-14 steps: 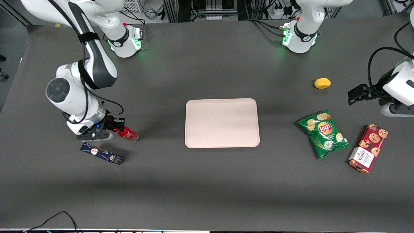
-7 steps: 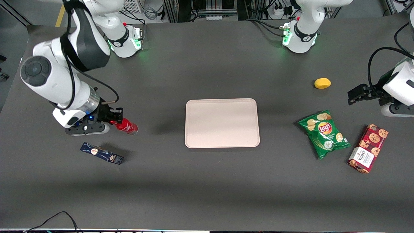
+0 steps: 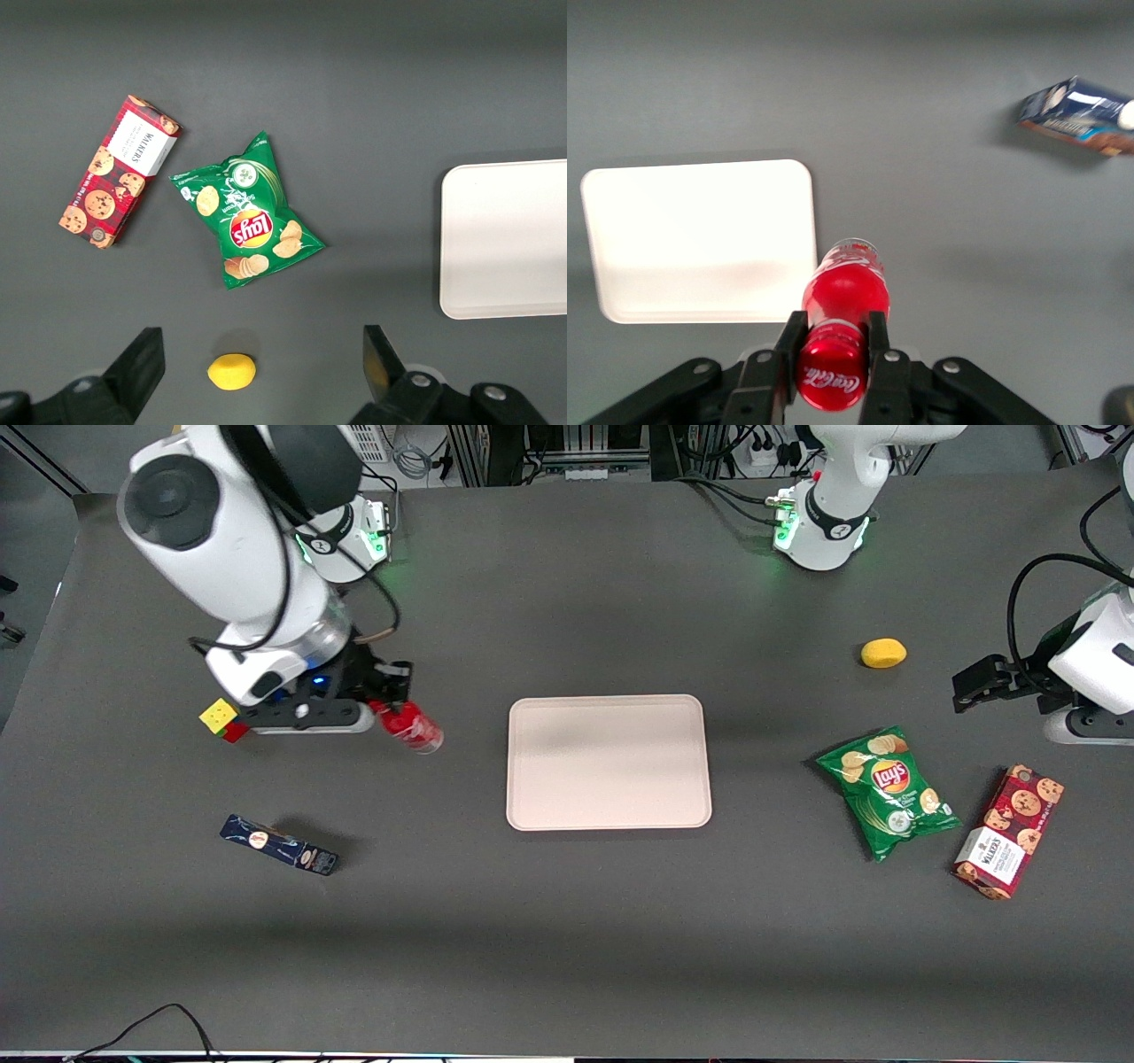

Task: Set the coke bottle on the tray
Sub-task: 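Lift the bottle and carry it over the white tray, then lower the bottle onto the tray and open the right gripper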

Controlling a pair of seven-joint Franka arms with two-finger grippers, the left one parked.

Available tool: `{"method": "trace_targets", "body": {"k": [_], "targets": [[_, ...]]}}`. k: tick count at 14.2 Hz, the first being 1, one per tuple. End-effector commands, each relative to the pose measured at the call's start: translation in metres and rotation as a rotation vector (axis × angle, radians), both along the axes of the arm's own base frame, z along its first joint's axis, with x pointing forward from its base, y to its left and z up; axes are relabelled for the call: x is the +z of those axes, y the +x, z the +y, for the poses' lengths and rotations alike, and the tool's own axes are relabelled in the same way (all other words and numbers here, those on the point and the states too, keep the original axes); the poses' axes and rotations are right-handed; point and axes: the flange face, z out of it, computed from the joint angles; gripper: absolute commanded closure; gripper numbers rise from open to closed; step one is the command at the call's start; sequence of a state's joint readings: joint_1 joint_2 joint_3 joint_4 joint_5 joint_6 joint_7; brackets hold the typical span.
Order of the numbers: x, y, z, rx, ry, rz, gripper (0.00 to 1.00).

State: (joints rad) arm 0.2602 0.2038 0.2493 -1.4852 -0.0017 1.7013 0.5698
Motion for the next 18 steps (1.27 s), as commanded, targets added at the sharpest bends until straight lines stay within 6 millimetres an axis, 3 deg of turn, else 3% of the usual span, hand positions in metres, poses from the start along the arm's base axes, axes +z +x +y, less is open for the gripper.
{"method": "trace_targets", "body": {"k": [1,3,8,13,18], "targets": [[-0.022,0.005,0.062,-0.091,-0.028,0.024,1.0],[-0.044,0.006,0.093,-0.132,-0.033,0.031,1.0],[-0.101,0.009,0.136,-0.184,-0.026,0.006,1.0],[-0.168,0.001,0.148,-0.186,-0.017,-0.021,1.0],[-0.209,-0.01,0.149,-0.185,-0.01,-0.028,1.0]]}}
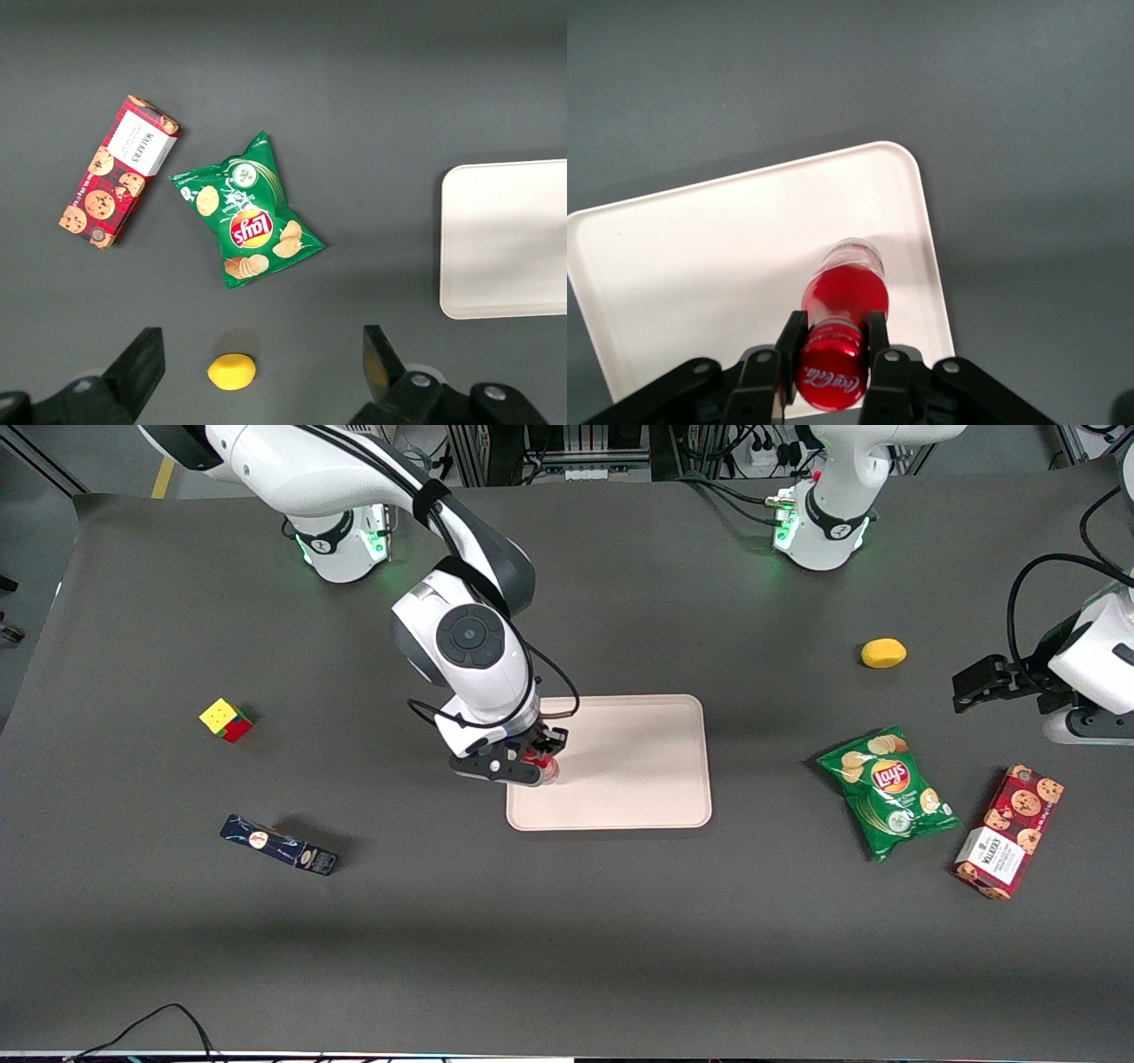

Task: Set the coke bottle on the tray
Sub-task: 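Lower the bottle onto the tray and open the right gripper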

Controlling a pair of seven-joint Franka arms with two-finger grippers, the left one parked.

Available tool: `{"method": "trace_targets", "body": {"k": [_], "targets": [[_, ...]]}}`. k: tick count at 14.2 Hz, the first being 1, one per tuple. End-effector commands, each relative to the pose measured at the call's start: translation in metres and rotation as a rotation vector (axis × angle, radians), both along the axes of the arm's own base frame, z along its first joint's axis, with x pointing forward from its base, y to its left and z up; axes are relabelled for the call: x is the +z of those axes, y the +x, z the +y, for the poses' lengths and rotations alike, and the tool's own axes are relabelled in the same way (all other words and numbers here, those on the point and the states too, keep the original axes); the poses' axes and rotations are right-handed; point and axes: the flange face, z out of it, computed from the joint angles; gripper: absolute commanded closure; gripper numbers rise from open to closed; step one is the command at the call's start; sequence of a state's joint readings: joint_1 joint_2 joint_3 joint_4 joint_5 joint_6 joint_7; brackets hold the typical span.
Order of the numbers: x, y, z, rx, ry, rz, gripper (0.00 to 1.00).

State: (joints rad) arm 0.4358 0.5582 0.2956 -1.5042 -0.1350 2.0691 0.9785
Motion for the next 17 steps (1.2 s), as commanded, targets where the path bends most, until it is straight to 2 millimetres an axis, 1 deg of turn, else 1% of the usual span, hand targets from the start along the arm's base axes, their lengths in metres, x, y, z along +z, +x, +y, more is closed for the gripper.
{"method": "trace_targets", "body": {"k": [1,3,7,10,12,13,14,15,16,17], "targets": [[-0.009,-0.01,0.001,-0.024,-0.016,-0.028,1.0],[-0.012,-0.011,0.0,-0.026,-0.022,-0.026,1.0],[-0.014,-0.011,0.0,-0.025,-0.024,-0.023,0.88],[-0.019,-0.012,0.001,-0.024,-0.019,-0.025,0.83],[-0.021,-0.012,0.0,-0.024,-0.015,-0.028,0.73],[-0.021,-0.012,0.0,-0.024,-0.015,-0.028,0.66],[-0.021,-0.012,0.0,-0.024,-0.015,-0.028,0.51],[-0.021,-0.012,0.0,-0.024,-0.014,-0.029,0.41],[-0.021,-0.012,0.0,-0.024,-0.014,-0.029,0.41],[-0.021,-0.012,0.0,-0.024,-0.014,-0.029,0.38]]}}
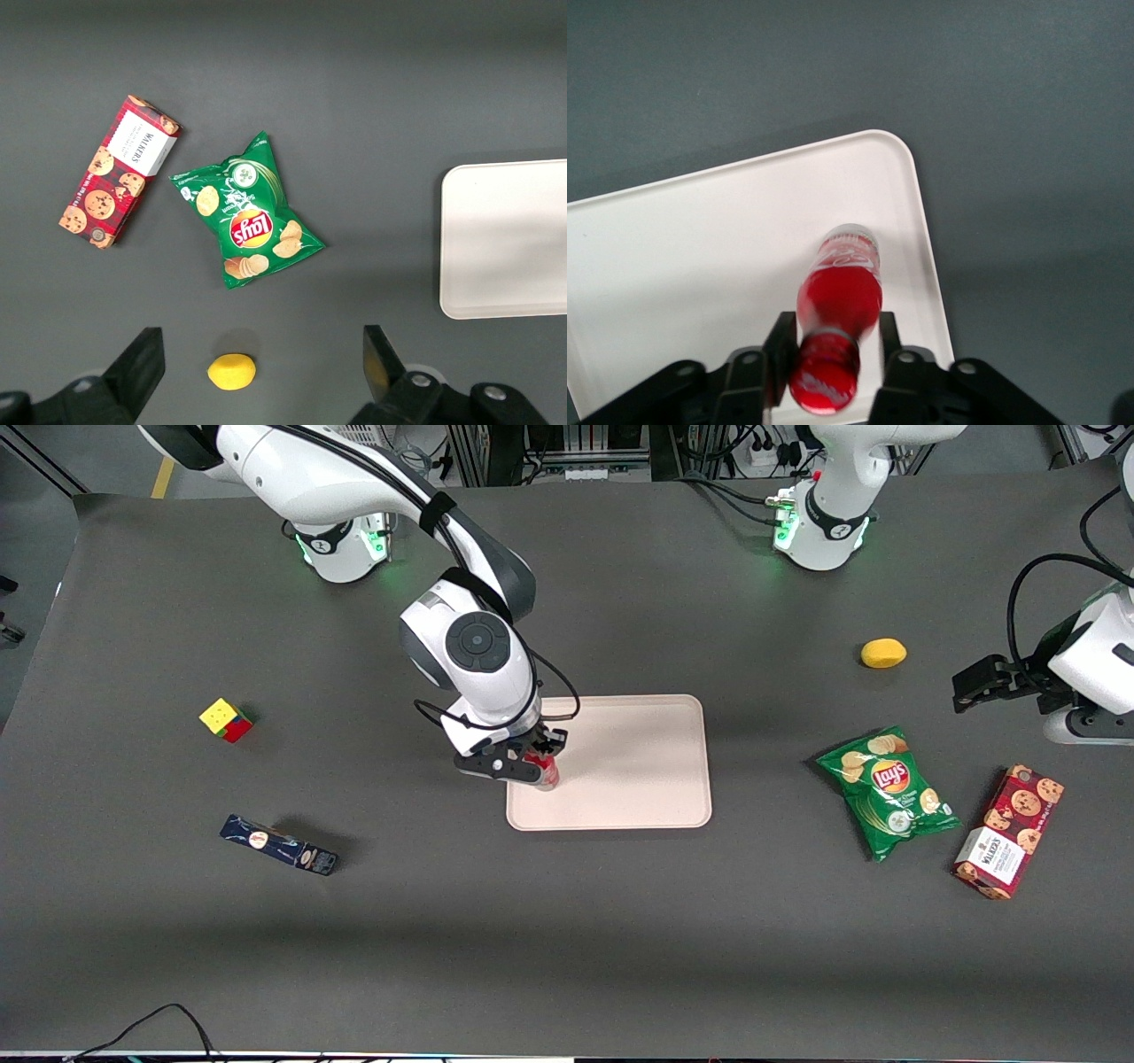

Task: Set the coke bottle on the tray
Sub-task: 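Lower the bottle onto the tray and open the right gripper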

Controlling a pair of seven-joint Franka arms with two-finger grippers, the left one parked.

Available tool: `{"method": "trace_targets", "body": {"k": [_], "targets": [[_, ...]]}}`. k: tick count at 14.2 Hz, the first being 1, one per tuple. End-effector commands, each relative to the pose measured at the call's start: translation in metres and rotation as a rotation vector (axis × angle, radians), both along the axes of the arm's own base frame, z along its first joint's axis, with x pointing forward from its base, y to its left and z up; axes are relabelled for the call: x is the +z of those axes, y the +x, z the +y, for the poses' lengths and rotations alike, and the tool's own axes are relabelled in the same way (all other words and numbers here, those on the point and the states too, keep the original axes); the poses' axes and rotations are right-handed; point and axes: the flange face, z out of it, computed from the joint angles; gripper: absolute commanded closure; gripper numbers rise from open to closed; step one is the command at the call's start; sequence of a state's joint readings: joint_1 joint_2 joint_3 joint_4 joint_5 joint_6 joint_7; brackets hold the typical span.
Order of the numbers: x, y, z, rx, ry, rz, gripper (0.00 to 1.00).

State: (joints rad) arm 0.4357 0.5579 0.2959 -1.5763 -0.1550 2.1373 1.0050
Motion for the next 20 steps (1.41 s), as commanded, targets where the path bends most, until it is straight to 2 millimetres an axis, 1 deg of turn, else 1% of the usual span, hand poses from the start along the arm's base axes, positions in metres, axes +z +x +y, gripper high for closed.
{"method": "trace_targets", "body": {"k": [1,2,3,7,9,10,11,14,16,17,19,20], "targets": [[0.006,-0.003,0.002,-0.016,-0.004,-0.024,0.25],[0.006,-0.003,0.003,-0.029,-0.002,-0.024,0.05],[0.007,-0.002,0.003,-0.04,0.002,-0.028,0.0],[0.012,-0.001,0.002,-0.04,0.007,-0.034,0.0],[0.019,0.0,0.0,-0.031,0.009,-0.042,0.0],[0.03,0.002,-0.003,-0.024,0.011,-0.052,0.0],[0.046,0.002,-0.008,-0.011,0.01,-0.064,0.0],[0.096,0.011,-0.043,0.02,-0.02,-0.082,0.0],[0.13,0.019,-0.079,0.073,-0.039,-0.093,0.0],[0.145,0.021,-0.093,0.1,-0.05,-0.097,0.0],[0.172,0.023,-0.123,0.134,-0.063,-0.097,0.0],[0.185,0.023,-0.14,0.121,-0.053,-0.092,0.0]]}}
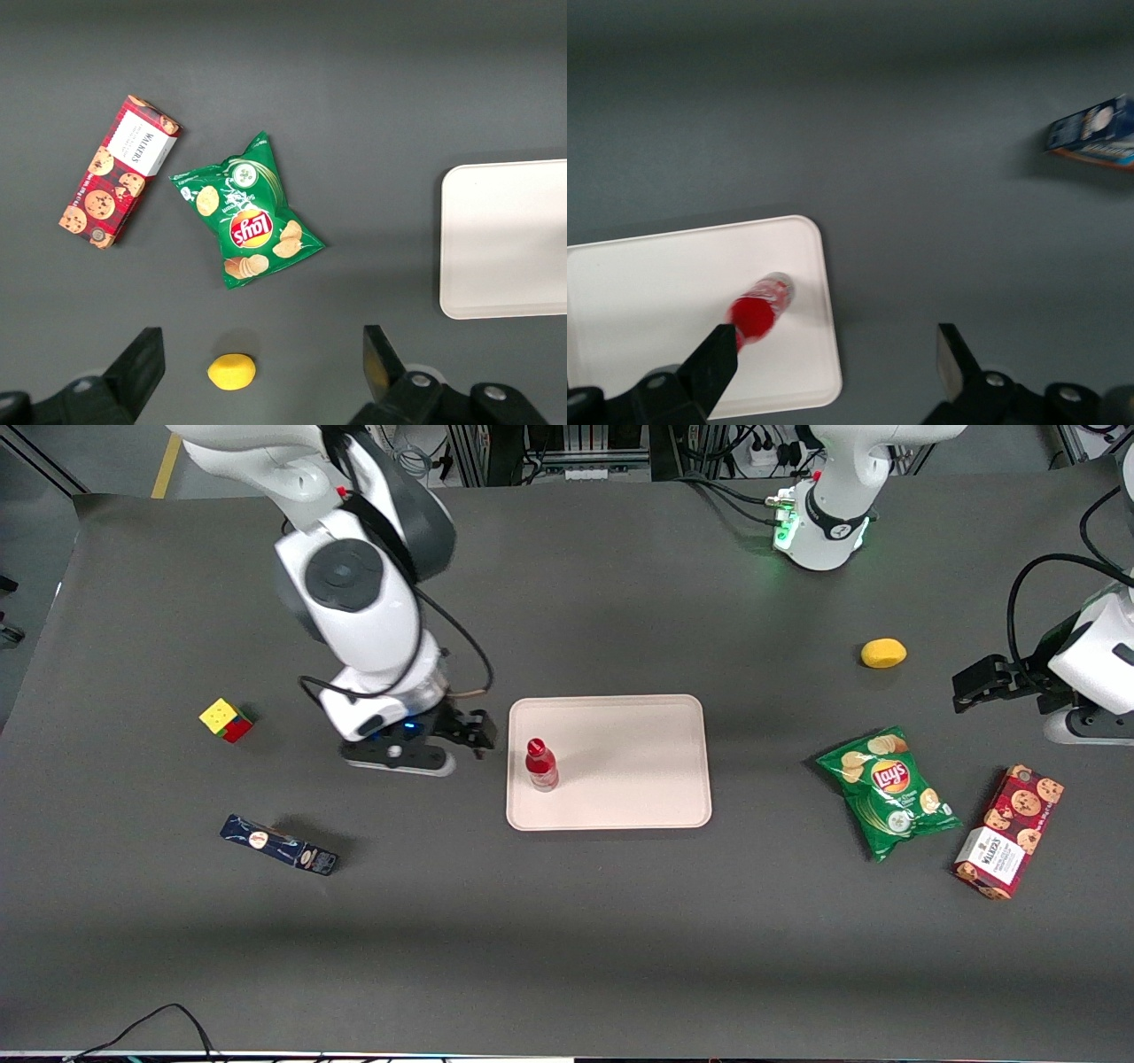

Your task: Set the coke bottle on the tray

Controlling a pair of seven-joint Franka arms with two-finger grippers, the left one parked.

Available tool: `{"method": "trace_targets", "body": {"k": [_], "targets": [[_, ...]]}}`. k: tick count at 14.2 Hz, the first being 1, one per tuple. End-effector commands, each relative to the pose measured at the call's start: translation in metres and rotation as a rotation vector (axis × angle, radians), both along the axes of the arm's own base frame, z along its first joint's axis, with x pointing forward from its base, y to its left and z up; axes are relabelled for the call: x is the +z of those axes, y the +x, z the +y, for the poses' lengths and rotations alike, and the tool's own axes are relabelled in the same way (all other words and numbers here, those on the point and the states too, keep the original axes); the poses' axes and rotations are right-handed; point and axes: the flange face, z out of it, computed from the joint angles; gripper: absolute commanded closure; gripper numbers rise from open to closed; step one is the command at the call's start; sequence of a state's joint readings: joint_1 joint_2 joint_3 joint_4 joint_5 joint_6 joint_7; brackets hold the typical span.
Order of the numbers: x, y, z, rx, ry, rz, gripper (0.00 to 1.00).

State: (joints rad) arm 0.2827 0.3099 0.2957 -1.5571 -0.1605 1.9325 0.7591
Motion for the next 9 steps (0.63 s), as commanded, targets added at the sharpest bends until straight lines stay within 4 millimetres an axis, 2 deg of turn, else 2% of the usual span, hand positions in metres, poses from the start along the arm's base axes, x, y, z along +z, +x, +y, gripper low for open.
{"method": "trace_targets", "body": {"k": [1,3,5,9], "targets": [[0.044,-0.01,-0.053,0.044,-0.003,0.006,0.0],[0.064,-0.025,-0.09,0.076,-0.018,-0.003,0.0],[0.086,-0.038,-0.136,0.082,-0.002,-0.003,0.0],[0.113,-0.042,-0.223,0.106,0.027,0.044,0.0]]}}
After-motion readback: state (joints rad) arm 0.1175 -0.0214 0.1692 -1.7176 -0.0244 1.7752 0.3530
